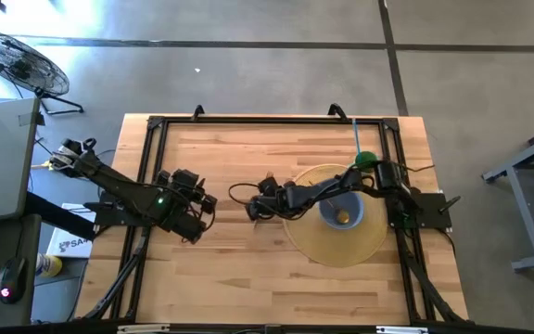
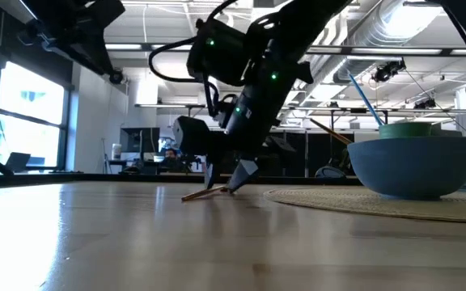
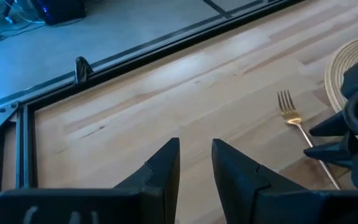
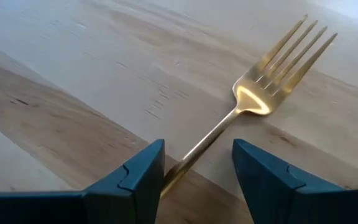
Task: Pick & Place Utensil
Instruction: Put the fork into the blue bowl
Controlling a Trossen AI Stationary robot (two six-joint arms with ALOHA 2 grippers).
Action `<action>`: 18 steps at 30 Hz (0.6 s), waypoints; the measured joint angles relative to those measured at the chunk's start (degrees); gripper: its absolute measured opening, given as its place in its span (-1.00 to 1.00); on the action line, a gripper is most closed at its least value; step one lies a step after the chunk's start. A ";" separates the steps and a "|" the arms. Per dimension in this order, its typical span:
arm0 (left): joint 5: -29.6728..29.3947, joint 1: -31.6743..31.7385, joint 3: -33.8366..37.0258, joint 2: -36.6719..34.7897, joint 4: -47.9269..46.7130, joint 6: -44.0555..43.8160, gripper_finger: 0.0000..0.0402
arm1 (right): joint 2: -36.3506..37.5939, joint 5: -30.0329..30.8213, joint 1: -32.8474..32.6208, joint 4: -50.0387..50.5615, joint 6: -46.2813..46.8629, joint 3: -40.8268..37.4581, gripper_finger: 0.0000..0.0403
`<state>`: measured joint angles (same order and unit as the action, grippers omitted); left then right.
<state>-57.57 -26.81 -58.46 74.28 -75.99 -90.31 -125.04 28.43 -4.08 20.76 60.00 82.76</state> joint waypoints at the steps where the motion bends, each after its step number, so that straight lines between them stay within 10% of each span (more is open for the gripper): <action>1: -0.04 0.02 0.00 0.01 -0.01 0.00 -0.55 | -0.24 0.42 -0.01 -0.03 -0.05 0.06 -0.09; 18: -0.19 0.13 0.00 0.02 -0.04 -0.58 -0.55 | -1.00 3.27 -0.92 2.05 -0.53 0.05 -0.56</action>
<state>-57.76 -26.68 -58.46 74.30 -76.03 -90.89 -126.04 31.70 -4.99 22.81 59.46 82.81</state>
